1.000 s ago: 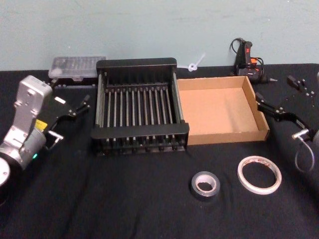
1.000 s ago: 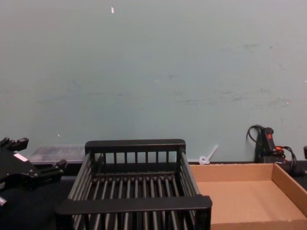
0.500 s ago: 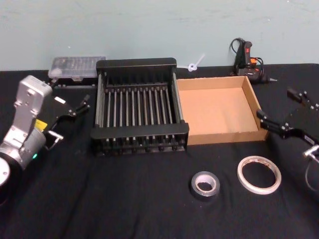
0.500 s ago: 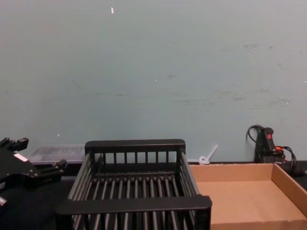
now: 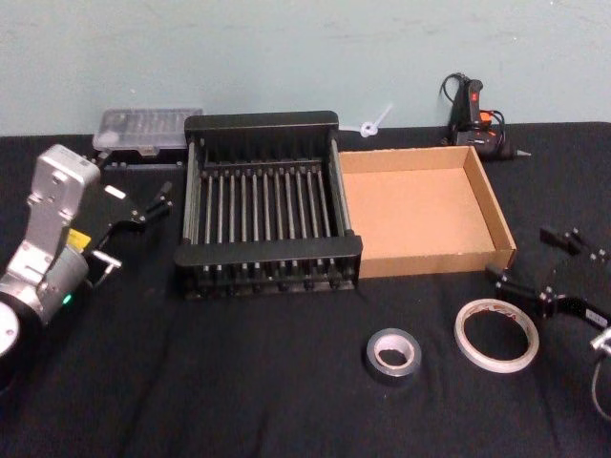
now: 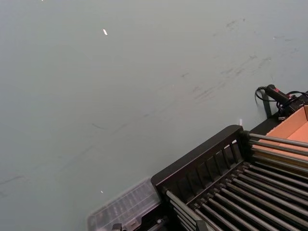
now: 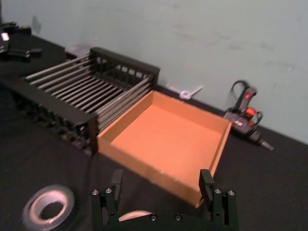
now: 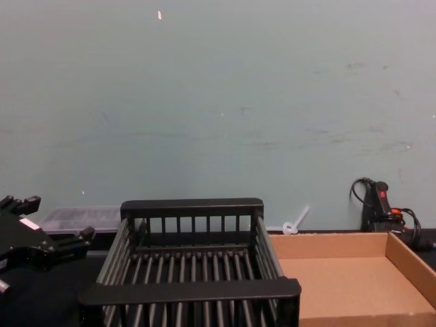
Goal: Pick up the white tape and place it into the black box , Pick up the silver tape and place it into the brown box.
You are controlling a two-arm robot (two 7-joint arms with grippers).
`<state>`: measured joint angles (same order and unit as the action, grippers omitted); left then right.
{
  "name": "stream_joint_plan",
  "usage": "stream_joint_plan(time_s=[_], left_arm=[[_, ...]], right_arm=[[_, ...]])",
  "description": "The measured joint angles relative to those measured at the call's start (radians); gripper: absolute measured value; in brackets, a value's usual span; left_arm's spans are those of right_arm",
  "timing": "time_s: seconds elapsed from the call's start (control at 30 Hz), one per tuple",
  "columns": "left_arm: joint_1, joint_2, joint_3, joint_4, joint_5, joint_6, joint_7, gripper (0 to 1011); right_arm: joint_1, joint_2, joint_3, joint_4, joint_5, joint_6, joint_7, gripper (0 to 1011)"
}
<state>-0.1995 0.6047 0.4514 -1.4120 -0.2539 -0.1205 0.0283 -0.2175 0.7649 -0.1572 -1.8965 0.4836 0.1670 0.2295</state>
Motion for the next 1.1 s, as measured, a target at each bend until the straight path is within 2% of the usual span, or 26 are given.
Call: stream_joint_plan(time_s=[0.27,0.8,1.1], left_arm=[[0.0,0.0,0.0,0.0,0.0,0.0,0.0,1002],[0.0,0.0,0.0,0.0,0.0,0.0,0.0,1002],[0.0,0.0,0.0,0.0,0.0,0.0,0.0,1001]], right_arm=[[-0.041,0.008,0.009,-0.019,0.01,0.047,0.038,1002],[-0.058,0.004,0.003,-0.025,0.014,0.169,0.089,1002],[-0.049,0.008,-0.013,-0.01,0.001,0.21,0.102,1002]])
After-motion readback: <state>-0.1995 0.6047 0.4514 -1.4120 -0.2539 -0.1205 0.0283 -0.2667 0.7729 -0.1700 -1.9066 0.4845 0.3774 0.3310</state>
